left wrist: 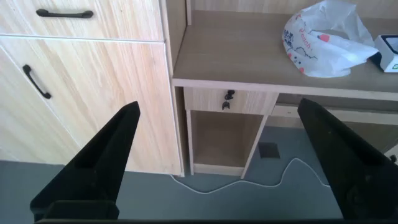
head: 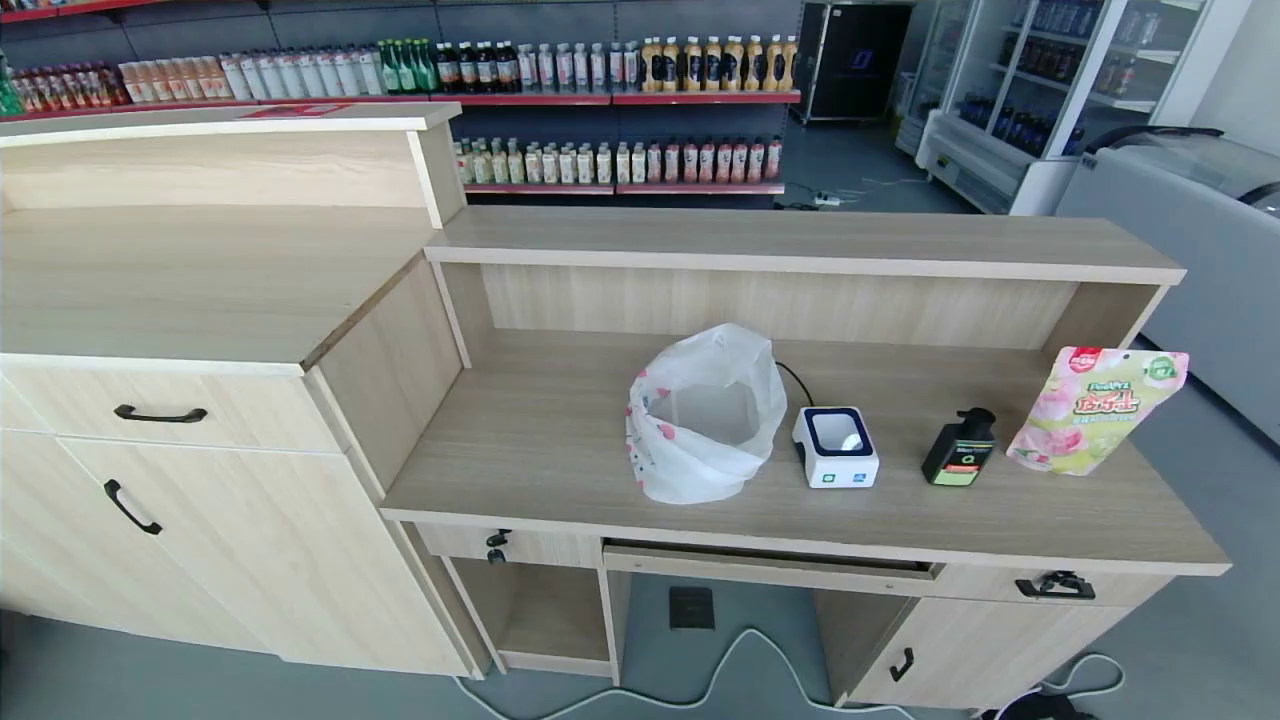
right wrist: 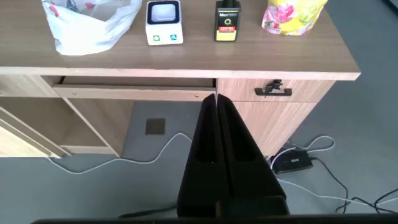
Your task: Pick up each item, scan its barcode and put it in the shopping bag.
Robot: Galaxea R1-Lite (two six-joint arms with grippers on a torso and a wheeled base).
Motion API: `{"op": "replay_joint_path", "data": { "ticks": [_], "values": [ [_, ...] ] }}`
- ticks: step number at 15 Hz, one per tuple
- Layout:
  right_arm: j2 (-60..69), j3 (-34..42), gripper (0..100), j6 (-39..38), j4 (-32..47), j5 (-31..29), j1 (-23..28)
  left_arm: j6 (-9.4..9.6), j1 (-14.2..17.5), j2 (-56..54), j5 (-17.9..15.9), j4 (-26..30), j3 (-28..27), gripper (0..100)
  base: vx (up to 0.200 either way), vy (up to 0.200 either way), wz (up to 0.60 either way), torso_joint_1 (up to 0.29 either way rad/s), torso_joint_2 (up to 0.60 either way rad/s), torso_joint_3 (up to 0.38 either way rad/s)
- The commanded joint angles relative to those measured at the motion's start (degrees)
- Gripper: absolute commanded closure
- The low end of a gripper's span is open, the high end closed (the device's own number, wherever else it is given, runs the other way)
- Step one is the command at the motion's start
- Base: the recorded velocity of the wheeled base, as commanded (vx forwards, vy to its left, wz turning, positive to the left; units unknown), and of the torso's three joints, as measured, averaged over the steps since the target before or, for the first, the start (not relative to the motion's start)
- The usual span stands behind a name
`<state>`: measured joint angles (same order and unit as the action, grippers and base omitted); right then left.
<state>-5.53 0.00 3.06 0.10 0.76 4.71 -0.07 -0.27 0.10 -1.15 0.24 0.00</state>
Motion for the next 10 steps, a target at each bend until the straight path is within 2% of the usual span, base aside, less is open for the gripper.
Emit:
{"op": "replay_joint_path", "data": {
  "ticks": [1,2,3,4,6,8,10],
  "values": [
    [0.0,0.0,100,-0.2,0.0,0.0,0.0,-0.01,0.0,0.0,0.0,0.0,0.0,0,0.200,0.000,0.00,0.002,0.00,0.002],
    [0.1,0.0,100,-0.3,-0.2,-0.1,0.0,-0.19,0.0,0.0,0.0,0.0,0.0,0,0.200,0.000,0.00,0.002,0.00,0.002],
    [-1.1,-4.2,100,-0.2,-0.4,-0.2,-0.4,-0.19,0.0,0.0,0.0,0.0,0.0,0,0.000,0.000,0.00,0.000,0.00,0.000],
    [-10.3,-15.2,100,-0.6,1.8,1.8,-2.8,-0.19,0.0,0.0,0.0,0.0,0.0,0,0.000,0.000,0.00,0.000,0.00,0.000],
    [-30.1,-32.4,100,-1.1,2.4,2.5,-3.2,-0.28,0.0,0.0,0.0,0.0,0.0,0,0.000,0.000,0.00,0.000,0.00,0.000],
    [-44.1,-36.5,100,-1.7,-1.0,2.5,-0.9,-0.28,0.0,0.0,0.0,0.0,0.0,0,0.000,0.000,0.00,0.000,0.00,0.000],
    [-53.5,-33.7,100,2.1,-12.6,3.5,-0.6,-0.28,0.0,0.0,0.0,0.0,0.0,0,0.000,0.000,0.00,0.000,0.00,0.000]
  ]
}}
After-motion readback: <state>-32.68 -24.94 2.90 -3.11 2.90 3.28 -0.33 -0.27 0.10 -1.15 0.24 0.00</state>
